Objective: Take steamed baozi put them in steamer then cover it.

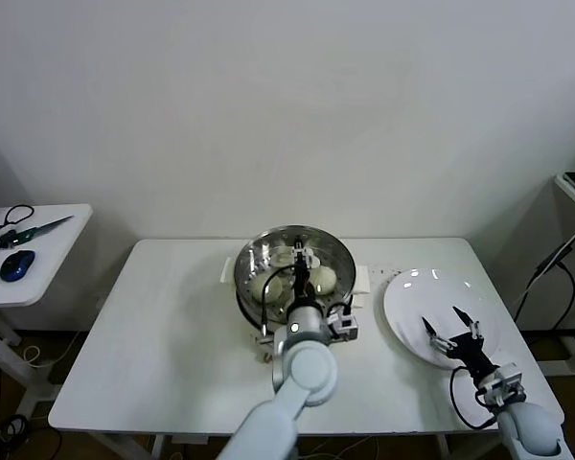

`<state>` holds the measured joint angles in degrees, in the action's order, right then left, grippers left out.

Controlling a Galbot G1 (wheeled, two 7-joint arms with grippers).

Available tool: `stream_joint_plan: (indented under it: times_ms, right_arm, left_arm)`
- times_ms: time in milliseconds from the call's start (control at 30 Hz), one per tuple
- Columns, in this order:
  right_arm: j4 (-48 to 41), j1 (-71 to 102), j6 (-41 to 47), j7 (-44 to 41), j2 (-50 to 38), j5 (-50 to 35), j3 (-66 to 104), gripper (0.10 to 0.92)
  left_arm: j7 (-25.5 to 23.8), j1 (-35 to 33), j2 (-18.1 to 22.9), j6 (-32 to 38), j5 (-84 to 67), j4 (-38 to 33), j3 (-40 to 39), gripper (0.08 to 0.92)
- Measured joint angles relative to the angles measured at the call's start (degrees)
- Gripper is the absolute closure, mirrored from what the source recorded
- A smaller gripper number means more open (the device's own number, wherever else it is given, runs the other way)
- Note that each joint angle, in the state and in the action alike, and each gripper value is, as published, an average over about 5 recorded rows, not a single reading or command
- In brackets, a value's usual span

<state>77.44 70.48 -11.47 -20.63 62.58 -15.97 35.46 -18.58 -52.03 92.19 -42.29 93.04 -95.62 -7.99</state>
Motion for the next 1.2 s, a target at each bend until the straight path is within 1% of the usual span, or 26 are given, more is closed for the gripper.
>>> stream_joint_plan:
  times_ms: [100,233,367,567,667,767,900,1067,1200]
  right_arm:
    - [0.5,0.0,0.9,0.5,-0.1,0.0,0.0,0.203]
    - [0.9,0.0,2.0,1.0,-0.1,0.1,-0.1,0.203]
    - [1.5,0.1,2.9,1.2,-0.1,0.4,0.0,0.203]
    - [2.6,0.6,3.9,2.0,-0.1,-0.2,0.3,0.203]
    - [3.5,1.1,4.3,2.5,-0.2,-0.7,0.6,0.203]
    - [4.5,1.7,4.6,2.9,-0.1,-1.1,1.0,0.203]
    - [5.9,2.5,4.9,3.3,0.3,-1.4,1.5,0.203]
    - [7.8,3.8,5.1,3.4,0.9,-1.6,1.9,0.203]
    - [9.3,4.7,5.3,3.4,1.4,-1.7,2.1,0.203]
  left_arm:
    - [-0.7,-0.8,-0.5,0.0,-0.3,-2.3,0.0,0.373]
    - [-1.5,-2.3,-2.9,0.0,-0.7,-6.0,0.6,0.254]
    - [-1.8,-4.5,-6.0,0.0,-1.5,-9.9,1.5,0.186]
    - [-1.0,-8.7,-11.4,0.1,-4.7,-16.3,4.1,0.177]
    - [0.9,-11.2,-13.9,0.1,-8.1,-19.7,6.3,0.177]
    - [3.8,-13.9,-15.7,0.1,-12.8,-22.6,9.5,0.177]
    - [8.5,-18.1,-16.4,0.1,-21.8,-25.4,15.8,0.177]
    - [13.9,-24.0,-16.1,0.2,-36.6,-26.9,25.2,0.177]
    - [17.0,-28.7,-15.1,3.1,-49.7,-26.5,32.5,0.177]
